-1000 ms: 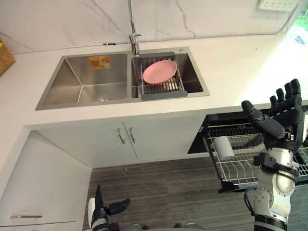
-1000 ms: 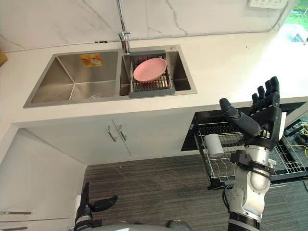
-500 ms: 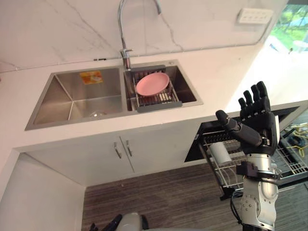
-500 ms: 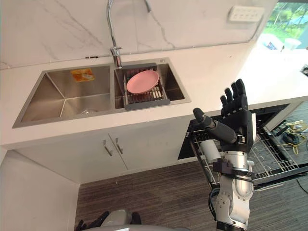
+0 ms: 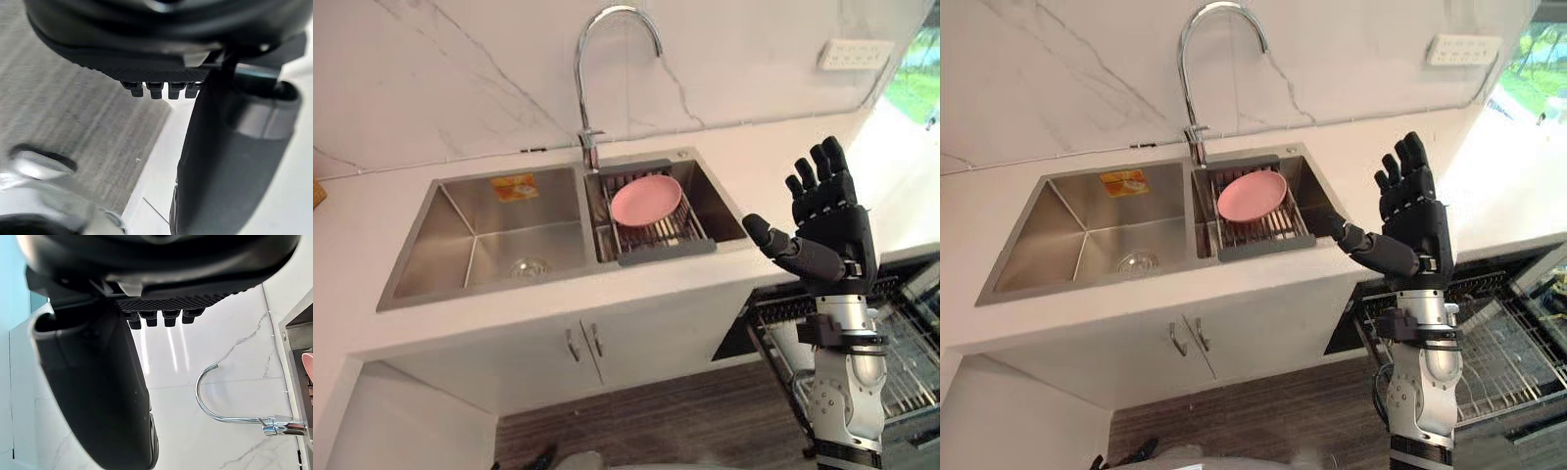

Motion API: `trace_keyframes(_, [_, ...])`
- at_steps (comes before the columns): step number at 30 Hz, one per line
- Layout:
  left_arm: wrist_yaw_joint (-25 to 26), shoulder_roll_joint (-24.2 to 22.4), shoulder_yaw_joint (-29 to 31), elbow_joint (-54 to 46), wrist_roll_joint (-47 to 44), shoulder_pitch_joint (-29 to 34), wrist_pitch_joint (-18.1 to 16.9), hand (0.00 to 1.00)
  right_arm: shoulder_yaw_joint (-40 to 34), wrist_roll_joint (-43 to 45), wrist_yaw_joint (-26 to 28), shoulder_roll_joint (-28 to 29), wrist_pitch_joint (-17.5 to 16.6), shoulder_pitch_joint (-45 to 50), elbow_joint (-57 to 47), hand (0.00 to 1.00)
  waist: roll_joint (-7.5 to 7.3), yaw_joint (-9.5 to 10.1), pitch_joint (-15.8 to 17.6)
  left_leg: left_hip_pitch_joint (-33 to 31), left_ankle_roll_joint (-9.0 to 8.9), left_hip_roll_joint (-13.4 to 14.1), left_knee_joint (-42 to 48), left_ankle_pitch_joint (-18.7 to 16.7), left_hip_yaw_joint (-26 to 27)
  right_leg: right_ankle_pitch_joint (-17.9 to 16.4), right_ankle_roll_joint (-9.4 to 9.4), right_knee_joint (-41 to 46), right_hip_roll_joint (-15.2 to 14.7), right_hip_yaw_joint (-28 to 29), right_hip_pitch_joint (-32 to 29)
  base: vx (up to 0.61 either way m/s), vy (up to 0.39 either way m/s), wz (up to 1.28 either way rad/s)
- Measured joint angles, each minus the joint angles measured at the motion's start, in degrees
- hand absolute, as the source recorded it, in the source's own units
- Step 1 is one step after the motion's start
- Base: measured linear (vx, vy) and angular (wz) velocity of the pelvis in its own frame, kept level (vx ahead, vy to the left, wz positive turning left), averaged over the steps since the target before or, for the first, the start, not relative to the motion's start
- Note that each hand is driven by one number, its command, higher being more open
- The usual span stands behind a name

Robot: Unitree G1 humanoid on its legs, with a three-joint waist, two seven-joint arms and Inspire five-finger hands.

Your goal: Walk over to the sink, pick up the cup, carry it to the dishwasher, place the cup inside the dishwasher, then close the dishwasher door

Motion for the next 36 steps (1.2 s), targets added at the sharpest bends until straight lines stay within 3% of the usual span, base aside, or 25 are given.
trace_keyframes(1, [0.5,0.1,-0.5,-0.3,0.2,-0.2,0.1,1.00,0.2,0.0,0.0,0.0,0.0,-0.1,0.3,1.00,0.31,-0.06,-0.2,0.9,-0.06,0.4,-0.8,0.0,-0.2,-0.8,-0.14,-0.9,0.5,-1.0,-1.3,0.32,0.000,0.25])
trace_keyframes(3, [2.5,0.3,-1.0,-1.3,1.4,-2.1,1.3,1.00,1.5,0.0,0.2,-0.2,0.0,-0.1,0.7,1.00,0.78,-1.12,0.1,3.3,-0.65,3.4,-3.0,0.1,-2.3,-2.8,-0.41,-11.5,4.5,-5.8,-5.6,0.36,-0.063,0.37])
trace_keyframes(6, [3.3,0.9,-2.3,-1.8,2.0,-4.4,2.5,1.00,2.7,0.0,0.4,-0.2,0.0,-0.1,0.9,1.00,0.87,-1.26,0.8,5.7,-2.54,6.1,-3.6,-0.1,-3.2,0.7,0.53,-26.9,8.7,-6.5,-7.4,0.35,-0.149,0.31])
trace_keyframes(7, [3.2,1.6,-3.2,-2.3,2.2,-4.0,2.6,1.00,3.8,0.1,0.7,-0.2,-0.1,0.0,0.9,1.00,0.35,-1.27,0.7,7.5,-4.74,6.3,-3.2,-1.2,-3.4,6.9,-0.11,-34.6,9.7,-5.7,-6.9,0.42,-0.224,0.22])
trace_keyframes(8, [3.2,2.6,-3.4,-2.4,3.3,-3.8,2.7,1.00,4.2,0.1,1.1,-0.3,-0.4,0.3,0.7,1.00,-1.21,-1.40,0.4,9.7,-7.80,5.7,-2.3,-3.3,-4.1,17.2,-1.67,-38.1,9.4,-4.1,-6.0,0.49,-0.250,0.12])
trace_keyframes(9, [3.5,2.0,-3.5,-1.8,4.0,-4.4,3.2,1.00,4.2,0.1,1.1,-1.1,-0.7,0.2,1.2,1.00,0.62,-0.98,0.7,10.8,-8.08,7.3,-1.7,-4.4,-4.6,16.3,-1.81,-36.0,10.6,-4.7,-5.4,0.47,-0.221,0.17])
trace_keyframes(11, [3.9,1.1,-3.4,-3.2,5.6,-4.4,2.8,1.00,4.1,0.1,0.7,-1.2,-0.7,0.2,1.4,1.00,1.54,-1.26,1.4,9.1,-8.43,9.0,-0.8,-4.1,-5.8,16.0,-2.36,-39.8,12.2,-4.3,-2.4,0.26,-0.153,0.11])
trace_keyframes(17, [6.0,0.3,-1.6,-3.4,9.0,-3.5,2.8,1.00,1.9,0.0,0.9,-1.1,-0.4,0.4,-0.9,1.00,2.50,-0.59,2.3,9.5,-8.75,11.4,-4.7,-2.3,-7.7,18.1,-1.96,-47.7,14.8,-7.1,3.1,0.07,-0.091,0.18])
trace_keyframes(20, [7.9,-0.8,0.8,-3.4,11.3,-3.1,2.8,1.00,2.5,0.0,2.5,-1.2,1.0,0.2,-3.2,1.00,3.45,-0.39,2.6,8.9,-9.58,13.1,-4.5,-3.9,-7.7,17.9,-1.72,-48.5,16.5,-7.2,3.1,-0.03,-0.039,0.05])
trace_keyframes(21, [8.5,-1.2,1.7,-3.4,11.9,-2.2,2.7,1.00,2.8,0.0,3.0,-1.2,1.5,0.3,-3.2,1.00,4.08,-0.43,2.6,8.8,-10.45,14.3,-2.3,-4.4,-7.5,14.7,-1.55,-45.2,17.7,-6.9,3.1,0.05,-0.067,0.16])
trace_keyframes(22, [9.1,-1.0,2.5,-3.3,12.9,-2.0,2.5,1.00,2.8,0.0,3.2,-0.9,1.6,0.6,-3.3,1.00,3.30,-0.44,2.7,5.0,-11.36,14.8,4.9,-5.0,-7.1,10.7,-1.72,-41.6,17.5,-6.9,3.3,0.12,-0.108,0.27])
trace_keyframes(23, [9.5,-1.3,3.3,-3.5,13.5,-2.1,2.5,1.00,2.8,0.0,3.0,-1.4,1.7,0.7,-3.5,1.00,3.27,-0.38,2.8,0.6,-11.93,15.2,14.1,-5.3,-5.6,8.9,-3.18,-41.7,17.5,-7.0,3.9,0.14,-0.103,0.37])
trace_keyframes(24, [10.1,-2.4,3.9,-4.0,14.6,-1.6,2.4,1.00,2.8,-0.2,3.0,-1.8,1.8,0.8,-3.5,1.00,3.61,-0.26,3.3,-3.5,-12.33,16.6,23.6,-3.7,-4.9,9.6,-4.61,-44.1,17.2,-7.2,6.4,0.08,-0.087,0.22])
trace_keyframes(25, [10.2,-3.2,4.3,-4.1,15.1,-1.3,2.3,1.00,2.8,-0.7,2.7,-1.8,1.8,1.0,-3.5,1.00,4.23,0.13,3.4,-4.3,-12.92,16.6,25.2,-3.9,-4.8,9.9,-4.83,-45.3,17.2,-7.1,7.6,0.06,-0.022,0.01])
trace_keyframes(26, [10.6,-3.6,4.0,-4.3,15.6,-0.4,2.0,1.00,2.8,-1.4,2.2,-1.5,1.8,0.9,-3.2,1.00,4.57,1.01,3.6,-4.8,-12.29,15.4,20.5,-5.3,-4.6,10.0,-4.82,-46.5,16.7,-6.5,8.7,0.09,-0.018,-0.14])
trace_keyframes(28, [10.7,-3.6,3.1,-4.7,15.7,0.6,1.4,1.00,2.6,-3.8,1.5,-1.2,1.7,1.0,-2.0,1.00,5.24,0.92,3.7,-5.7,-10.78,13.7,10.6,-2.9,-4.5,10.0,-4.42,-47.6,16.4,-6.4,9.8,0.13,-0.024,-0.12])
trace_keyframes(29, [10.7,-3.6,2.9,-5.2,15.8,1.4,1.3,1.00,2.6,-6.5,0.5,-1.5,1.7,1.2,-0.9,1.00,5.65,0.89,3.7,-6.1,-9.34,13.3,6.0,3.3,-4.5,10.0,-3.79,-47.9,17.1,-6.1,10.1,0.10,-0.002,-0.19])
trace_keyframes(32, [11.3,-2.6,0.8,-5.9,17.3,1.4,1.4,1.00,1.8,-12.6,-1.5,-1.8,1.7,2.7,-0.6,1.00,4.60,0.33,3.4,-3.2,-9.15,12.0,-1.6,6.3,-4.0,10.6,-3.15,-50.3,16.5,-5.6,11.1,0.12,0.003,-0.04])
trace_keyframes(36, [11.9,-0.8,-1.1,-6.1,19.4,-0.4,2.2,1.00,-0.7,-19.9,-2.6,-3.8,1.7,2.6,-1.2,1.00,4.46,-0.75,3.2,-1.0,-8.84,10.6,-8.6,9.6,-4.6,11.7,-2.74,-53.1,16.0,-6.6,11.7,0.11,0.028,0.15])
